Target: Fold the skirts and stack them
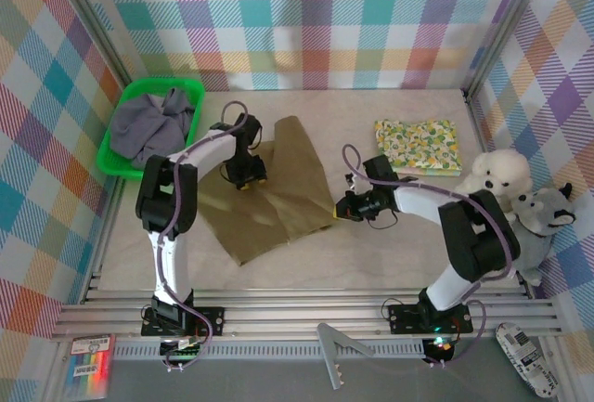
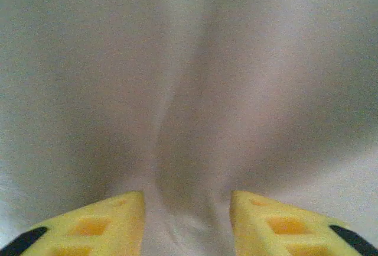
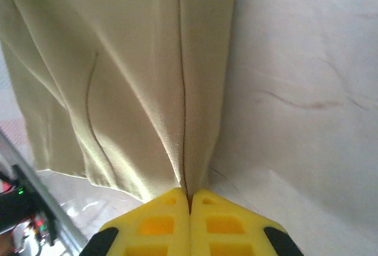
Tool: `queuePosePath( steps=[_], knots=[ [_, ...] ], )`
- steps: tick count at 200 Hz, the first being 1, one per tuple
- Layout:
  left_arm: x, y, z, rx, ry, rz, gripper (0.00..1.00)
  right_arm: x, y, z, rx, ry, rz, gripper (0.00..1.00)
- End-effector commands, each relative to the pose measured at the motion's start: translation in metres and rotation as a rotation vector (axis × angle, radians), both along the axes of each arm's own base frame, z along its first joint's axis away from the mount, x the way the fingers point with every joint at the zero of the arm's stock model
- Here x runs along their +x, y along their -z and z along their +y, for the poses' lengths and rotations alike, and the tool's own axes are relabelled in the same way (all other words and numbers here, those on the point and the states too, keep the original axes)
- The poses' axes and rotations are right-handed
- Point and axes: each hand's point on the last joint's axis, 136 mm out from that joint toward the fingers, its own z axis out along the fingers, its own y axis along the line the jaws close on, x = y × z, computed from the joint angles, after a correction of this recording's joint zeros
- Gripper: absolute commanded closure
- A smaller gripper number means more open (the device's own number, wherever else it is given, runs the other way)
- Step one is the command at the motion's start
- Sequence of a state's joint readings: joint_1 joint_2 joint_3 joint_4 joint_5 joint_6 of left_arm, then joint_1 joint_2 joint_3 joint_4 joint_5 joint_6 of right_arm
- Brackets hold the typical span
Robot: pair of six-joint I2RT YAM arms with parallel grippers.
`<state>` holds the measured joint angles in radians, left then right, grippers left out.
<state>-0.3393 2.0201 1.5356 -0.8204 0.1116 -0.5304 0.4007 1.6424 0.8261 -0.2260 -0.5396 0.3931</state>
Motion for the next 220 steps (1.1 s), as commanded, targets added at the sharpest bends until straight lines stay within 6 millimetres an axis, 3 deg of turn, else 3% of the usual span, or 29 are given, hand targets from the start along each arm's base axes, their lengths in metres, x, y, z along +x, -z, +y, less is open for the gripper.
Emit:
queuePosePath(
  steps=[1, 14, 27, 49, 70, 101, 127, 175, 220],
  knots=[
    [0.003, -0.058, -0.033, -0.092, 0.082, -0.125, 0.45, 0.001, -0.015, 0.022, 0.117, -0.098, 0.011, 1.0],
    [0.01, -0.073, -0.034, -0.057, 0.091, -0.166, 0.28, 0.002, -0.011, 0.024, 0.117, -0.104, 0.027, 1.0],
    [0.022, -0.079, -0.04, -0.052, 0.101, -0.191, 0.25, 0.002, -0.008, 0.025, 0.114, -0.101, 0.037, 1.0],
    [0.042, -0.067, -0.06, -0.079, 0.116, -0.166, 0.24, 0.003, -0.01, 0.026, 0.115, -0.094, 0.032, 1.0],
    [0.074, -0.058, -0.073, -0.041, 0.104, -0.188, 0.25, 0.004, -0.008, 0.024, 0.099, -0.085, 0.032, 1.0],
    [0.123, -0.049, -0.076, 0.048, 0.027, -0.277, 0.28, 0.004, -0.007, 0.027, 0.112, -0.076, 0.04, 1.0],
    [0.147, -0.037, -0.082, 0.051, -0.02, -0.321, 0.33, 0.005, -0.009, 0.031, 0.124, -0.082, 0.037, 1.0],
    [0.151, -0.013, -0.12, -0.06, 0.062, -0.307, 0.45, -0.001, -0.01, 0.042, 0.143, -0.123, 0.052, 1.0],
    [0.146, 0.011, -0.115, 0.007, 0.066, -0.266, 0.49, -0.012, -0.014, 0.054, 0.162, -0.178, 0.056, 1.0]
  ],
)
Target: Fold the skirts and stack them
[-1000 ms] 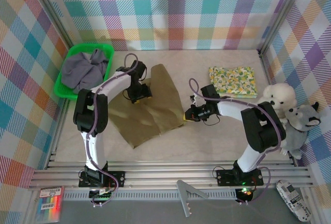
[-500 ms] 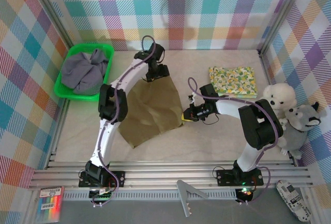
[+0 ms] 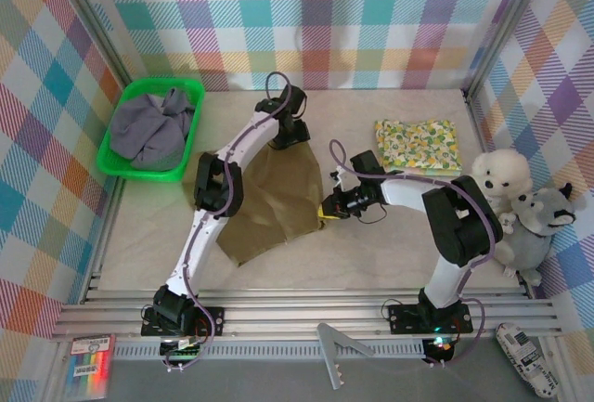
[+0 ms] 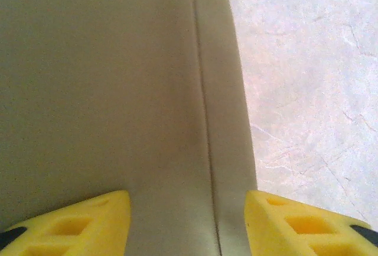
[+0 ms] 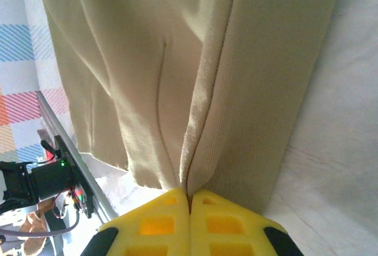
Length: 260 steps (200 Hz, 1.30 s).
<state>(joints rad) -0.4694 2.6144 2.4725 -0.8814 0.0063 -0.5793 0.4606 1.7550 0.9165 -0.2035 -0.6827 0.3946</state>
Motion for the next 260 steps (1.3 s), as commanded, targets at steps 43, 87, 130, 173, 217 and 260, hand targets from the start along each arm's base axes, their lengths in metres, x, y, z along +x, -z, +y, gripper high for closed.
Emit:
queuePosePath(
  steps=[43, 87, 130, 173, 217, 260],
  knots=[
    [-0.016, 0.035, -0.005, 0.042, 0.067, 0.089, 0.52, -0.029, -0.009, 0.022, 0.088, -0.121, 0.032, 1.0],
    [-0.028, 0.048, -0.011, 0.051, 0.12, 0.134, 0.68, -0.038, -0.016, 0.027, 0.129, -0.143, 0.027, 1.0],
    [-0.025, 0.02, -0.024, -0.013, 0.171, 0.096, 0.91, -0.044, -0.02, 0.018, 0.097, -0.137, 0.0, 1.0],
    [0.005, -0.111, -0.005, -0.12, 0.132, -0.159, 1.0, -0.029, -0.061, -0.002, 0.043, -0.137, -0.158, 1.0],
    [-0.002, -0.273, 0.05, -0.153, 0.055, -0.467, 1.0, 0.007, -0.157, -0.04, -0.065, -0.169, -0.509, 1.0],
    [-0.052, -0.388, 0.082, -0.128, 0.054, -0.702, 1.0, 0.037, -0.25, -0.069, -0.212, -0.177, -0.932, 1.0]
  ],
)
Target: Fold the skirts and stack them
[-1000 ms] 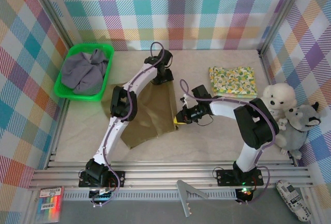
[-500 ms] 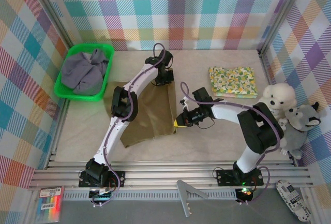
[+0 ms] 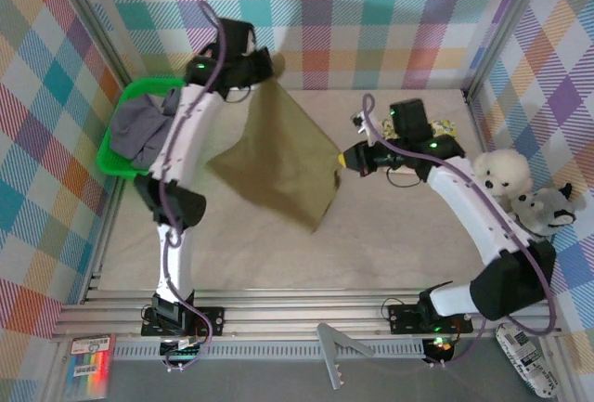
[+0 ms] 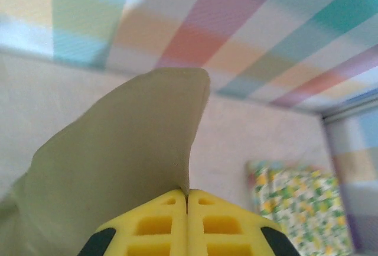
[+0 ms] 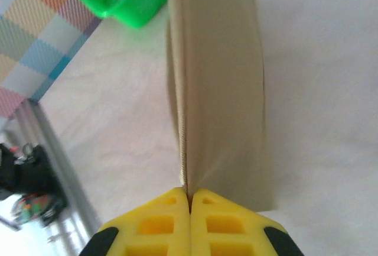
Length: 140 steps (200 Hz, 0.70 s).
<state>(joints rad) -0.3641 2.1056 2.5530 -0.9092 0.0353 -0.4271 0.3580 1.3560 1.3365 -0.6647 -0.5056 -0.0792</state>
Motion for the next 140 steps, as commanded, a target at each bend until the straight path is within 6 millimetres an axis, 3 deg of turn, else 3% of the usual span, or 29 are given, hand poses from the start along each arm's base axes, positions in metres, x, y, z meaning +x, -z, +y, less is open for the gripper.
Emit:
queuePosePath(
  steps=[1, 33, 73, 90, 108, 140],
  knots=[
    [-0.031, -0.067, 0.011, 0.022, 0.006, -0.158, 1.0, -0.001, -0.03, -0.02, -0.149, -0.027, -0.206, 1.0],
    [-0.079, -0.127, 0.013, -0.055, 0.09, -0.262, 1.0, -0.019, -0.107, -0.021, -0.083, -0.066, -0.43, 1.0],
    [-0.126, -0.157, 0.008, -0.176, 0.189, -0.299, 1.0, -0.05, -0.172, -0.028, 0.007, -0.071, -0.742, 1.0],
    [-0.134, -0.159, 0.008, -0.199, 0.197, -0.295, 1.0, -0.047, -0.18, -0.035, -0.002, -0.018, -0.837, 1.0],
    [-0.131, -0.154, 0.007, -0.196, 0.195, -0.285, 1.0, -0.029, -0.178, -0.042, -0.047, 0.044, -0.865, 1.0],
    [-0.09, -0.119, 0.007, -0.117, 0.124, -0.229, 1.0, 0.02, -0.15, -0.045, -0.105, 0.092, -0.8, 1.0]
  ],
)
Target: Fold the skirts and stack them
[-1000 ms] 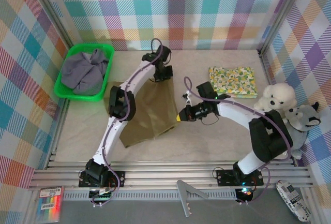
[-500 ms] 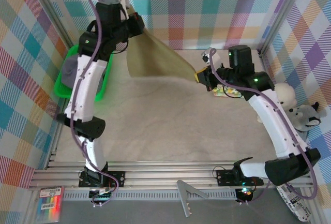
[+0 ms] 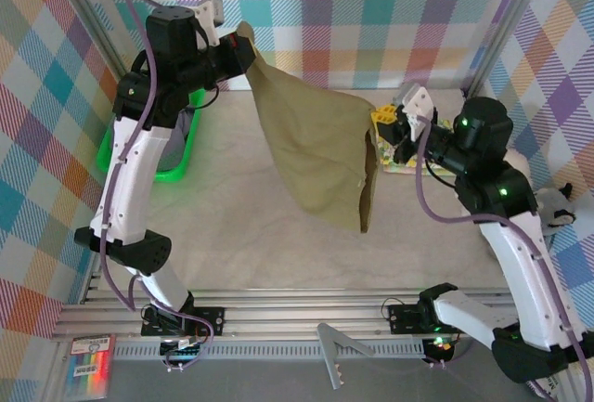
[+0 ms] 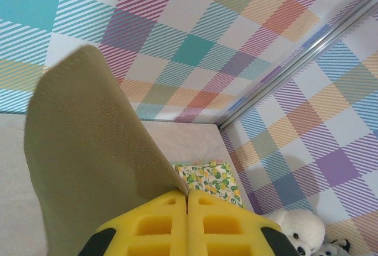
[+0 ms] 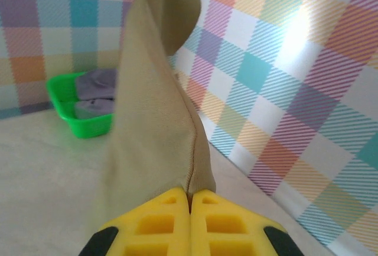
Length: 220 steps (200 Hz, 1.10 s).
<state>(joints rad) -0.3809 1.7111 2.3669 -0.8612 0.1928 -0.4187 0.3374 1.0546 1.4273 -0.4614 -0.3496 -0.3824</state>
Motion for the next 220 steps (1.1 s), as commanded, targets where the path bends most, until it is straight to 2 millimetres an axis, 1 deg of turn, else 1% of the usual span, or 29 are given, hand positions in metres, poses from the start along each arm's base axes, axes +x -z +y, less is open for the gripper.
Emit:
queuePosePath(
  steps=[1, 14, 26, 39, 57, 65, 73, 90, 100, 114, 126, 135, 145, 150, 153, 155, 158, 170, 173, 174, 181, 186, 189, 192, 196, 199, 203, 212, 220],
  knots=[
    [0.03, 0.011, -0.001, 0.027, -0.048, -0.008, 1.0, 0.05, 0.023, -0.003, -0.039, 0.075, 0.006, 1.0],
    [0.056, 0.027, 0.004, 0.07, -0.11, 0.006, 1.0, 0.075, 0.033, -0.007, -0.047, 0.104, 0.023, 1.0],
    [0.08, 0.035, 0.011, 0.099, -0.168, -0.003, 1.0, 0.097, 0.033, -0.012, -0.043, 0.13, 0.019, 1.0],
    [0.103, 0.033, 0.018, 0.091, -0.205, -0.036, 1.0, 0.119, 0.028, -0.016, -0.05, 0.153, 0.016, 1.0],
    [0.122, 0.011, 0.021, 0.001, -0.159, -0.115, 1.0, 0.135, 0.013, -0.014, -0.072, 0.142, -0.006, 1.0],
    [0.125, -0.003, 0.023, -0.054, -0.119, -0.152, 1.0, 0.136, 0.004, -0.011, -0.077, 0.122, -0.019, 1.0],
    [0.126, -0.013, 0.034, -0.086, -0.134, -0.171, 1.0, 0.134, -0.005, -0.008, -0.08, 0.104, -0.041, 1.0],
    [0.118, -0.029, 0.053, -0.053, -0.192, -0.212, 1.0, 0.125, -0.017, -0.004, -0.087, 0.058, -0.086, 1.0],
    [0.109, -0.032, 0.058, -0.018, -0.195, -0.219, 1.0, 0.121, -0.015, -0.002, -0.106, 0.038, -0.091, 1.0],
    [0.1, -0.023, 0.057, 0.022, -0.172, -0.186, 1.0, 0.117, -0.002, -0.001, -0.138, 0.028, -0.063, 1.0],
    [0.099, 0.006, 0.053, 0.056, -0.149, -0.104, 1.0, 0.115, 0.02, 0.001, -0.176, 0.029, -0.034, 1.0],
    [0.102, 0.045, 0.052, 0.089, -0.158, -0.013, 1.0, 0.111, 0.04, 0.006, -0.218, 0.03, -0.015, 1.0],
    [0.097, 0.084, 0.052, 0.102, -0.168, 0.063, 1.0, 0.103, 0.067, 0.016, -0.267, 0.012, 0.022, 1.0],
    [0.09, 0.095, 0.054, 0.097, -0.178, 0.079, 1.0, 0.098, 0.081, 0.023, -0.291, 0.002, 0.049, 1.0],
    [0.087, 0.114, 0.054, 0.102, -0.183, 0.113, 1.0, 0.094, 0.091, 0.026, -0.305, -0.002, 0.069, 1.0],
    [0.084, 0.115, 0.055, 0.096, -0.19, 0.11, 1.0, 0.091, 0.098, 0.03, -0.312, -0.012, 0.082, 1.0],
    [0.08, 0.137, 0.056, 0.102, -0.199, 0.148, 1.0, 0.086, 0.108, 0.035, -0.321, -0.023, 0.107, 1.0],
    [0.057, 0.196, 0.067, 0.102, -0.262, 0.248, 1.0, 0.061, 0.151, 0.059, -0.343, -0.095, 0.227, 1.0],
    [0.05, 0.212, 0.071, 0.103, -0.283, 0.275, 1.0, 0.052, 0.162, 0.068, -0.343, -0.122, 0.261, 1.0],
    [0.048, 0.212, 0.072, 0.098, -0.287, 0.274, 1.0, 0.049, 0.166, 0.071, -0.342, -0.131, 0.272, 1.0],
    [0.028, 0.255, 0.084, 0.111, -0.347, 0.362, 1.0, 0.027, 0.191, 0.09, -0.343, -0.196, 0.356, 1.0],
    [0.014, 0.279, 0.095, 0.118, -0.398, 0.412, 0.93, 0.01, 0.207, 0.103, -0.337, -0.246, 0.418, 1.0],
    [0.005, 0.294, 0.102, 0.127, -0.427, 0.447, 0.87, 0.0, 0.217, 0.111, -0.333, -0.274, 0.46, 0.97],
    [-0.002, 0.3, 0.108, 0.123, -0.456, 0.465, 0.8, -0.009, 0.225, 0.117, -0.328, -0.302, 0.499, 0.9],
    [-0.015, 0.319, 0.118, 0.134, -0.49, 0.514, 0.67, -0.024, 0.235, 0.126, -0.328, -0.344, 0.555, 0.76],
    [-0.022, 0.327, 0.123, 0.135, -0.509, 0.537, 0.58, -0.034, 0.241, 0.132, -0.328, -0.373, 0.593, 0.67],
    [-0.033, 0.338, 0.131, 0.142, -0.529, 0.574, 0.48, -0.044, 0.247, 0.138, -0.329, -0.401, 0.639, 0.59],
    [-0.052, 0.351, 0.147, 0.167, -0.579, 0.627, 0.3, -0.056, 0.255, 0.145, -0.314, -0.413, 0.72, 0.45],
    [-0.065, 0.352, 0.159, 0.199, -0.621, 0.645, 0.16, -0.059, 0.256, 0.146, -0.282, -0.405, 0.758, 0.32]
  ],
)
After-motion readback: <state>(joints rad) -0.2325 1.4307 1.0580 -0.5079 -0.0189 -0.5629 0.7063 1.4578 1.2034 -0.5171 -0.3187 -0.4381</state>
